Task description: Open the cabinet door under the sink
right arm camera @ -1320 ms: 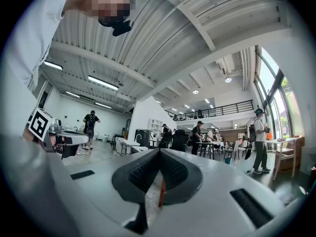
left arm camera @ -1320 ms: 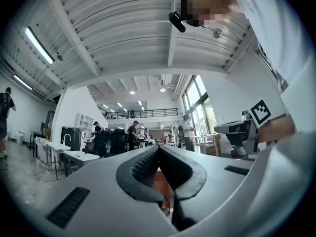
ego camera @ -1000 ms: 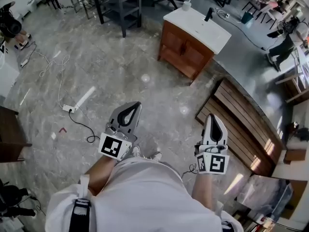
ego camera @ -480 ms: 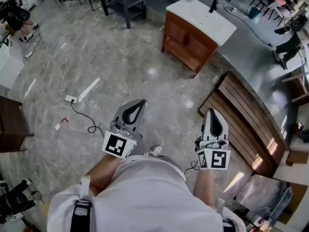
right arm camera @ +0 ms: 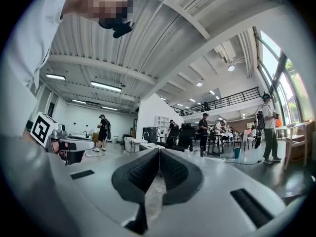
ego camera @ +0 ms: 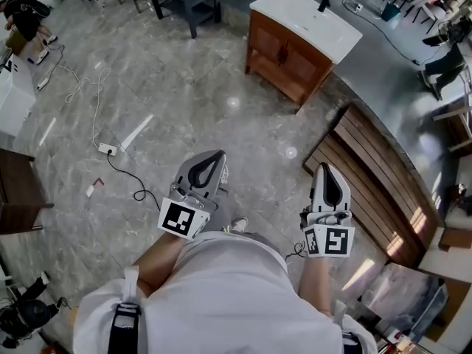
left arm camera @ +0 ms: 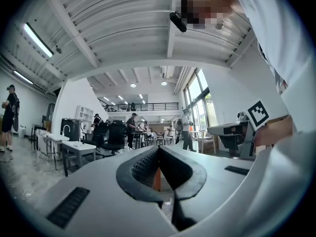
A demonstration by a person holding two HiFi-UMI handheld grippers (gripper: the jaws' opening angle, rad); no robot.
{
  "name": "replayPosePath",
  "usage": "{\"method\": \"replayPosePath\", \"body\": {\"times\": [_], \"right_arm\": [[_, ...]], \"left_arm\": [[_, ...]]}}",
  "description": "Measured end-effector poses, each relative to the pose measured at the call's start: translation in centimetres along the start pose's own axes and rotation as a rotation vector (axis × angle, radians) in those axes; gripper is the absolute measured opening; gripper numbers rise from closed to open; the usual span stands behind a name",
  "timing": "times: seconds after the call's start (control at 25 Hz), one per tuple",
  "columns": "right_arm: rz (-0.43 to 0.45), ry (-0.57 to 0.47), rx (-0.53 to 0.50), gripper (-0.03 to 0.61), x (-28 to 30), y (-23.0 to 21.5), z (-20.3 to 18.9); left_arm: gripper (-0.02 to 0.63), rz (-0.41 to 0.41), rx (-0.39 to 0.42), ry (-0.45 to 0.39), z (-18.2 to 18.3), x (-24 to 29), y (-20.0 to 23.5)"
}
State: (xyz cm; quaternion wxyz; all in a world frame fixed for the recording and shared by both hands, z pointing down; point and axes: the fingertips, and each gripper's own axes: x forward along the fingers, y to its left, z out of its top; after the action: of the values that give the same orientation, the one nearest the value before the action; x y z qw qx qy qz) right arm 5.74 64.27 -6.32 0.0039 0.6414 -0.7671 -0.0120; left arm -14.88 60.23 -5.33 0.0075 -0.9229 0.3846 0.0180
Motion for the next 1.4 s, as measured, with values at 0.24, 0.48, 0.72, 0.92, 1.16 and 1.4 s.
{"method": "replayPosePath", "body": {"times": [0.24, 0.48, 0.72, 0.92, 1.16, 1.4], "right_arm": [[-0.004, 0.040, -0.002, 0.032, 6.4, -1.8, -1.8], [-0.009, 0.065, -0.012, 0.032, 19.0, -3.5, -2.7], [-0.020, 0.078, -0.015, 0.032, 32.6, -4.7, -0.8], [-0.059, 0.095, -0.048, 0.032, 39.5, -5.7, 0.3], [-0.094, 0.111, -0.068, 0.032, 43.7, -8.3, -0.3], [-0.099, 0.115, -0.031, 0.032, 46.7, -13.5, -1.9]], "left_arm": [[0.017, -0.014, -0.029, 0.036, -2.6, 5.3, 4.1], [0.017, -0.031, -0.049, 0.046, -4.6, 14.2, 13.3], [0.017, -0.069, -0.051, 0.032, -3.8, 24.1, 24.3], [0.017, -0.109, -0.068, 0.012, -3.6, 30.1, 30.2], [0.017, -0.162, -0.079, 0.032, -5.7, 35.8, 31.8], [0.017, -0.191, -0.073, 0.069, -6.8, 41.5, 30.1]]}}
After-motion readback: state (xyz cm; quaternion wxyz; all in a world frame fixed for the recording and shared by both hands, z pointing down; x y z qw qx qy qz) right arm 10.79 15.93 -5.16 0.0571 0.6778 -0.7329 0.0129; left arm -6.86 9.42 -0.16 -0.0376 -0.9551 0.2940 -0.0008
